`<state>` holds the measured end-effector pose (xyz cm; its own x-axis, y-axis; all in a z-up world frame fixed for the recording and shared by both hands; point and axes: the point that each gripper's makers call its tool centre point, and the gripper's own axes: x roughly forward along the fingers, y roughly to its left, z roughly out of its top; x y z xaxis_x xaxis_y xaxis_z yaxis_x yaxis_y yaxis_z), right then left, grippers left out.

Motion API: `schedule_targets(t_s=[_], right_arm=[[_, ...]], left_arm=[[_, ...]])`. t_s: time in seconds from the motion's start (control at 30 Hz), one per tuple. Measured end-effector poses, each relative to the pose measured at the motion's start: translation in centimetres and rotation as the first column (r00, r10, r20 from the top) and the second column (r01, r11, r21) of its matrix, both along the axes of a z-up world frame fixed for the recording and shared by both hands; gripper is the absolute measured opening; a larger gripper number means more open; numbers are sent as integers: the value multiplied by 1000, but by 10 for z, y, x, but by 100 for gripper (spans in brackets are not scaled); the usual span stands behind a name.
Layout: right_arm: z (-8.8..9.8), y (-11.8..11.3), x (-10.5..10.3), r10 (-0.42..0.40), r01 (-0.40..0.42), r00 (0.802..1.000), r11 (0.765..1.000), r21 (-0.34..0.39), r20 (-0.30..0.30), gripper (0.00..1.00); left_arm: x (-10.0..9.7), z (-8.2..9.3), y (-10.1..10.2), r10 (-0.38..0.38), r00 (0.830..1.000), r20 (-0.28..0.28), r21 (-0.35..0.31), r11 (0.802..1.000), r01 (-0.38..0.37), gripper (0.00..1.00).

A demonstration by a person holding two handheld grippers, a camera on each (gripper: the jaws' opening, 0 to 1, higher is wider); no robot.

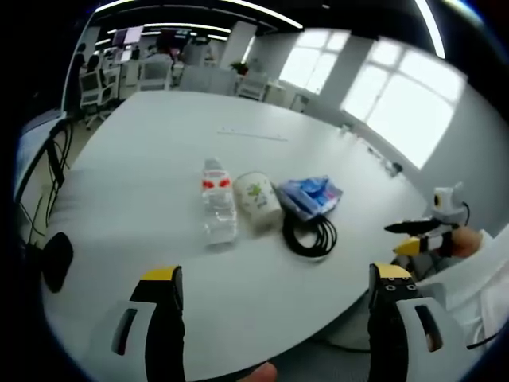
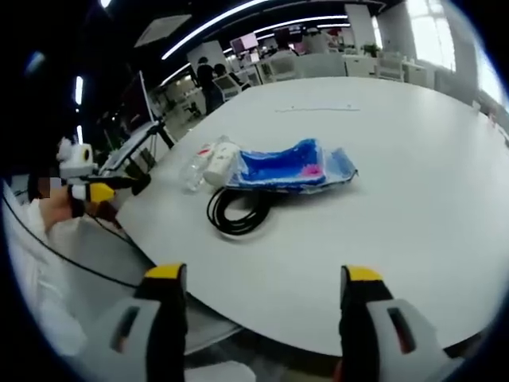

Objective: Arrange the tabletop items into an orderly group along one side of the table until the central work area is clear of visible clutter.

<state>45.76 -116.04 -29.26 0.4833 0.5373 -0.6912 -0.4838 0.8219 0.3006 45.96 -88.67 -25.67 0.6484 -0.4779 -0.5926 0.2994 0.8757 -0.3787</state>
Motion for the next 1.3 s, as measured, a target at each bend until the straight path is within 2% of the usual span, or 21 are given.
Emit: schedule_targets(t_s=[0.3, 0.47, 0.67, 0.93, 1.3], right_arm=[[1, 5, 1, 6, -6, 1000, 1000, -6, 2, 77], [2, 9, 1, 19, -19, 1000, 1000, -11, 9, 76], [4, 2, 0, -3, 3, 1000, 1000, -7, 13, 76], [-1, -11, -3, -36, 36, 999, 999, -16, -3, 75], [-6, -8, 1, -40, 40, 999, 999, -11, -22, 74]], left_arm=[[-3, 0, 7, 21, 1000, -4, -13, 1000, -21, 93], [1, 5, 10, 32, 999, 9, -20, 999, -32, 93], [7, 1, 8, 19, 1000, -3, -16, 1000, -19, 92], [23, 0, 5, -6, 1000, -9, 0, 1000, 6, 91], [45, -7, 6, -9, 999, -39, 16, 1000, 9, 88]])
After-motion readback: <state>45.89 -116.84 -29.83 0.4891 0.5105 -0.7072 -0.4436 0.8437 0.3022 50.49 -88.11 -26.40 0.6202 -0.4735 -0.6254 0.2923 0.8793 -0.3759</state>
